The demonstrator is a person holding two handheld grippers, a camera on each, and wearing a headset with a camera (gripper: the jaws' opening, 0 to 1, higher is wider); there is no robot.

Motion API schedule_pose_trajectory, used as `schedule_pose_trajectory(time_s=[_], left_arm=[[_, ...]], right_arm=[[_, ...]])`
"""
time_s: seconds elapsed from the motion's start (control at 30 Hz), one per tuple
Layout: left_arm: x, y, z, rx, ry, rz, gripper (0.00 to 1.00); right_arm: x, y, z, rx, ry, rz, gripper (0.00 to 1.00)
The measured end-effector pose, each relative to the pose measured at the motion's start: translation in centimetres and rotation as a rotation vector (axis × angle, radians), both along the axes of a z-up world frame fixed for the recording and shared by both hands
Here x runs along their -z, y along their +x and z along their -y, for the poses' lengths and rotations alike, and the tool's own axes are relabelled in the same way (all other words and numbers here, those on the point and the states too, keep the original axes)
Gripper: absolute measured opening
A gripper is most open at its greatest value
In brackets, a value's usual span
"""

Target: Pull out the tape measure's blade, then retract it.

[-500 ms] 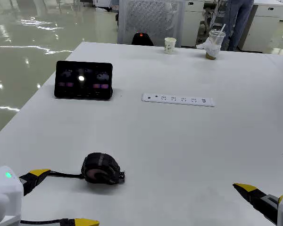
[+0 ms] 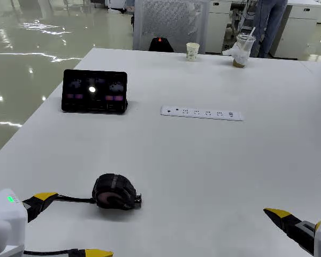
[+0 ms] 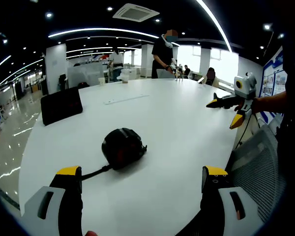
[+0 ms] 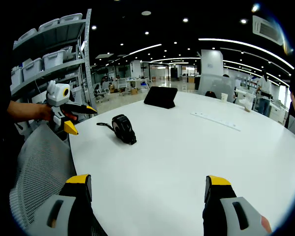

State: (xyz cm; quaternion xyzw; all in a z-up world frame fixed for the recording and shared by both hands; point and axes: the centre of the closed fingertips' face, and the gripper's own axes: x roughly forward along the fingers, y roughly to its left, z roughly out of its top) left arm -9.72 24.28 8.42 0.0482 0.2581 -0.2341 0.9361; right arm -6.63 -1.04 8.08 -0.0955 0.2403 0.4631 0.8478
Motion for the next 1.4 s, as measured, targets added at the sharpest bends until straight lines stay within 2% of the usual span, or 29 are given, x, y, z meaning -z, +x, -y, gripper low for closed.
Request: schedule_pose_trajectory(time_s=[0.7, 1.4], left_arm=[[0.15, -0.09, 0.20, 0.014, 0.007, -0.009, 0.99], [-0.28, 0.55, 0.01, 0.027, 0.022, -0.010, 0.99]], right_arm=[[0.06, -0.11, -0.24, -0.017, 0.000, 0.003, 0.98], [0.13, 0.39, -0.53, -0.029, -0.012, 0.001, 0.99]])
